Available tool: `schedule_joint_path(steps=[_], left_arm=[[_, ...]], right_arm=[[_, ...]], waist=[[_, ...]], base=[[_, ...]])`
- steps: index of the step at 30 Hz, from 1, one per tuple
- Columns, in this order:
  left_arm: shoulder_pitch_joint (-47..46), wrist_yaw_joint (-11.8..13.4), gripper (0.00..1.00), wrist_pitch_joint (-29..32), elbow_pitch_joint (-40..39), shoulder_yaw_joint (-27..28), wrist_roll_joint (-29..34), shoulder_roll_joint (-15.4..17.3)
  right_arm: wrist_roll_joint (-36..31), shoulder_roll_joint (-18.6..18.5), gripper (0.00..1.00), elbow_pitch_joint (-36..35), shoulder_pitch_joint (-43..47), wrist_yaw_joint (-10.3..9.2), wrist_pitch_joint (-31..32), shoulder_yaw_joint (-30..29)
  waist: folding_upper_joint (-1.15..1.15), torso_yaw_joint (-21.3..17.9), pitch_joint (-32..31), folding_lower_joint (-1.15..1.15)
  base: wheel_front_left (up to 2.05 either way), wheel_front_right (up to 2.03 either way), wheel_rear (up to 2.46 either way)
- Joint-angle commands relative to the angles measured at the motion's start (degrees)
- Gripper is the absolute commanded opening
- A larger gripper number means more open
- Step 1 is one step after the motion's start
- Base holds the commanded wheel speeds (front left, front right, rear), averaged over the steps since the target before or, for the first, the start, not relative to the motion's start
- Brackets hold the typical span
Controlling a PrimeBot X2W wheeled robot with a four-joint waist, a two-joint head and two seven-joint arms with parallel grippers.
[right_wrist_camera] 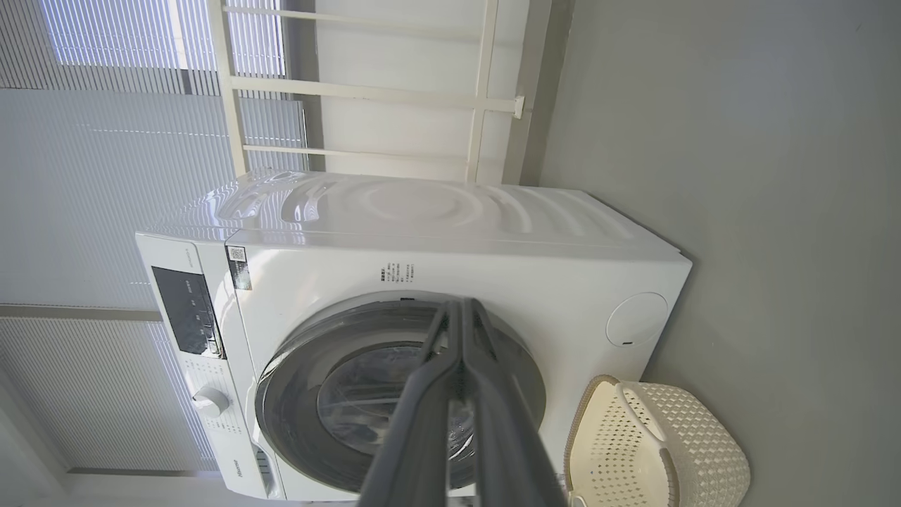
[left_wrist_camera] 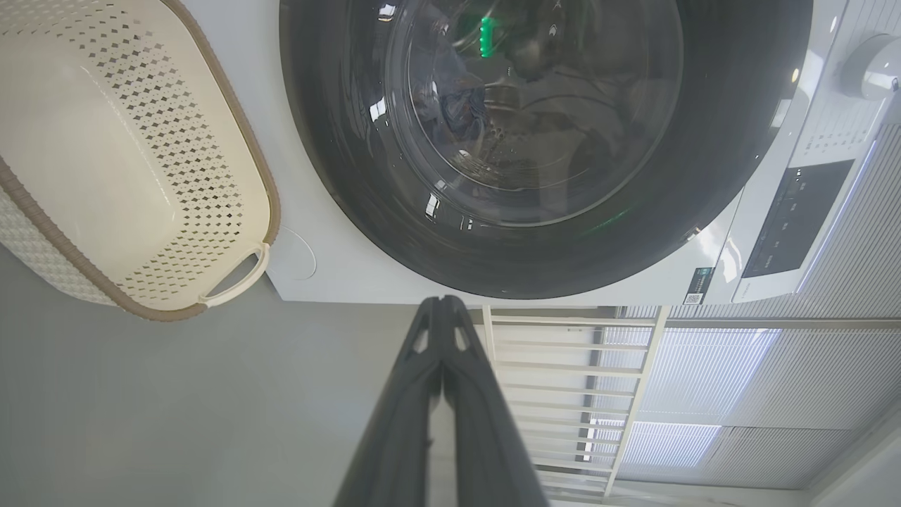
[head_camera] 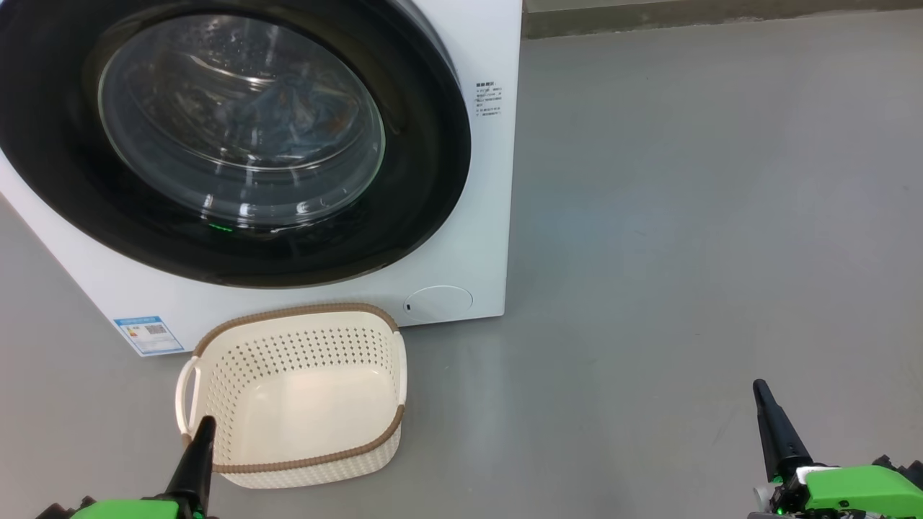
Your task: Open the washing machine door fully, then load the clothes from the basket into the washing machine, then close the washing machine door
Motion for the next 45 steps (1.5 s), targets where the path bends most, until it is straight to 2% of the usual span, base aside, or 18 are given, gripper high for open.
schedule_joint_path(steps=[1, 5, 45], left_arm=[[-2.93, -0.16, 0.0, 0.8, -0.92, 1.84, -2.07, 0.76], [-3.39, -0.16, 0.0, 1.38, -0.69, 1.95, -4.05, 0.74], [-3.41, -0.16, 0.0, 1.6, -0.69, 2.22, -3.83, 0.55]], right_arm=[[2.2, -0.45, 0.0, -1.33, -3.13, -0.07, 0.61, 1.07], [4.36, -0.43, 0.0, -1.31, -3.3, -0.08, 1.21, 0.87], [3.81, 0.03, 0.0, -1.27, -3.36, -0.08, 1.73, 0.21]], waist=[[0.0, 0.0, 0.0, 0.0], [0.0, -0.01, 0.0, 0.0], [0.0, -0.01, 0.0, 0.0]], base=[[0.0, 0.0, 0.0], [0.0, 0.0, 0.0], [0.0, 0.0, 0.0]])
